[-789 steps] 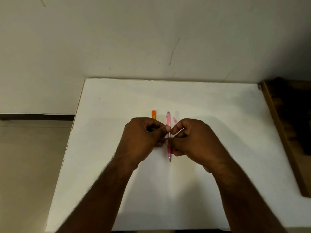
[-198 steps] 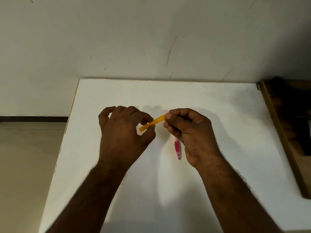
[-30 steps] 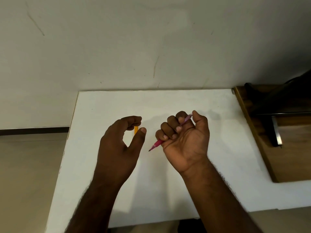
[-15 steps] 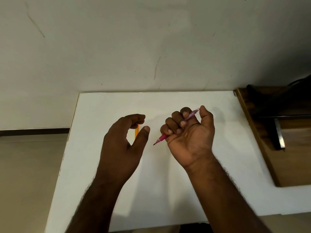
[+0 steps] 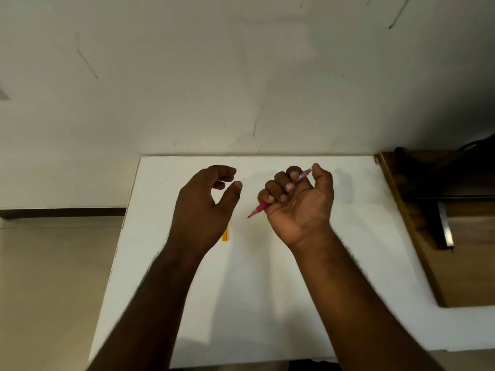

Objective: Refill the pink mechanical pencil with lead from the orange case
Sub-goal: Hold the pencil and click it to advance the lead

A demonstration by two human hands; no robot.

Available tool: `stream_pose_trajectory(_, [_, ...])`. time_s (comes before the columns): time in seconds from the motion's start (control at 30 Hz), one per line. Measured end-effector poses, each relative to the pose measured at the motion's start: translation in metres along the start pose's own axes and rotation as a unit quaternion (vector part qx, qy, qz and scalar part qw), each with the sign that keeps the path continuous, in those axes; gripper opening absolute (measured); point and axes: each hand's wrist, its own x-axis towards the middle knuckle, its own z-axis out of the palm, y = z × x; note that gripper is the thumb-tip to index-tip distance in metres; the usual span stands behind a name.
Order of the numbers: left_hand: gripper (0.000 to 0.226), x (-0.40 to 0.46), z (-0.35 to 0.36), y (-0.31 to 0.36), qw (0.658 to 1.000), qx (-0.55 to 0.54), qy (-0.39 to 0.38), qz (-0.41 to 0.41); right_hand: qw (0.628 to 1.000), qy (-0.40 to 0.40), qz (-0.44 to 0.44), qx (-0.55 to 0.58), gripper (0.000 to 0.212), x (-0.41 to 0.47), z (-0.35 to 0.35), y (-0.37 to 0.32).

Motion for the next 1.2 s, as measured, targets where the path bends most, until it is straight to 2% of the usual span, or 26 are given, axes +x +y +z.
stream_pose_trajectory(0.23, [0.024,-0.023,0.012,-0.025,1.000,0.006,-0.017,-0.012,0.999,0.030,0.024,0.004,0.045,-0.008,-0.026,0.014])
stream_pose_trajectory(0.57, [0.020,-0.039,-0.003,-0.011,1.000,-0.005,0.016,-0.017,1.000,-0.017,0.019,0.000,0.048,-0.034,-0.015,0.013])
stream_pose_trajectory(0.7, [0.022,-0.038,-0.003,-0.008,1.000,0.001,0.006,-0.009,1.000,-0.016,0.001,-0.003,0.041,-0.033,-0.011,0.005])
stream_pose_trajectory(1.07, [0.025,-0.030,0.002,-0.007,1.000,-0.005,-0.009,-0.015,1.000,-0.009,-0.003,0.009,0.046,-0.025,-0.006,0.004])
stream_pose_trajectory(1.2, [0.027,-0.028,0.000,-0.006,1.000,-0.001,-0.003,-0.006,1.000,-0.007,-0.004,0.000,0.041,-0.024,-0.006,0.005])
